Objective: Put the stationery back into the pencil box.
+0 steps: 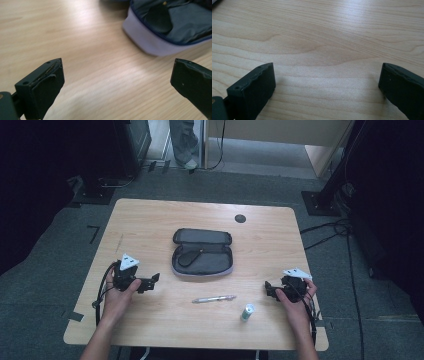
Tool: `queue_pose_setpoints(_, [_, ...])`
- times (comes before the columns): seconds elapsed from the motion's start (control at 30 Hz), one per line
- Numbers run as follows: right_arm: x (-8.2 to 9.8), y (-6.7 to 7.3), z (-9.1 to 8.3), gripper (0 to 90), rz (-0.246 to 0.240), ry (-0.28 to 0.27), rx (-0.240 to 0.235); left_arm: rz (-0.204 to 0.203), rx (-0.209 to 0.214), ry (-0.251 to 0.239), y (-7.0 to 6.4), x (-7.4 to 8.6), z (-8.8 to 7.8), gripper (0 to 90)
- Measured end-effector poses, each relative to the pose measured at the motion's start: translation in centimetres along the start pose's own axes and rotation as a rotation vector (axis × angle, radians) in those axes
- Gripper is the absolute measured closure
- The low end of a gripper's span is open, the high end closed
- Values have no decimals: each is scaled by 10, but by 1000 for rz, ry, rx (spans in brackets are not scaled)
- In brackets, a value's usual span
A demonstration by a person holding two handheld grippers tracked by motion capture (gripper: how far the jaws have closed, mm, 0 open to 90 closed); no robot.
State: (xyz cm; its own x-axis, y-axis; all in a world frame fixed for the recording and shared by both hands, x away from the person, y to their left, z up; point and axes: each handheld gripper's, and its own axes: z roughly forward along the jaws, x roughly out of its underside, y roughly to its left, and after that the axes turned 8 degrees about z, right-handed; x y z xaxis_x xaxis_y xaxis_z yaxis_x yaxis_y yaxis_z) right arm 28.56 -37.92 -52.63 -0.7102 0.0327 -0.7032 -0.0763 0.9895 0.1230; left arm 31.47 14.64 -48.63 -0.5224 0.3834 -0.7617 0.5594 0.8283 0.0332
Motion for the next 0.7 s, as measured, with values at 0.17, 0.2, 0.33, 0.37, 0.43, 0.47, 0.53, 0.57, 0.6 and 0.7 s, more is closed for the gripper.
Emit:
queue_pose_setpoints(0.17, [0,2,0,34,-2,-6,-8,-24,-28,18,9,17,-6,0])
queue_pose_setpoints(0.2, [1,3,-1,38,-4,-7,-7,-29,-26,20,10,19,-8,0])
queue_pose_setpoints(0.33, [1,6,0,37,7,-7,-3,-33,-61,43,15,32,-13,0])
queue_pose_setpoints(0.37, [1,5,0,37,4,-8,-4,-36,-69,52,17,36,-14,0])
queue_pose_setpoints(0.43, [0,5,0,38,1,-6,-8,-25,-84,71,18,41,-15,0])
queue_pose_setpoints(0.47, [0,5,0,39,0,-7,-7,-28,-96,77,19,45,-15,0])
queue_pose_setpoints(0.53, [1,5,-1,48,4,-8,-9,-21,-110,89,20,49,-16,0])
queue_pose_setpoints(0.57, [1,5,-1,55,-3,-10,-10,-13,-116,100,20,51,-16,0])
queue_pose_setpoints(0.6, [1,5,-2,66,-1,-12,-8,-10,-118,104,21,53,-16,0])
queue_pose_setpoints(0.7, [1,5,-6,146,12,-9,-4,-5,-124,103,21,55,-17,0])
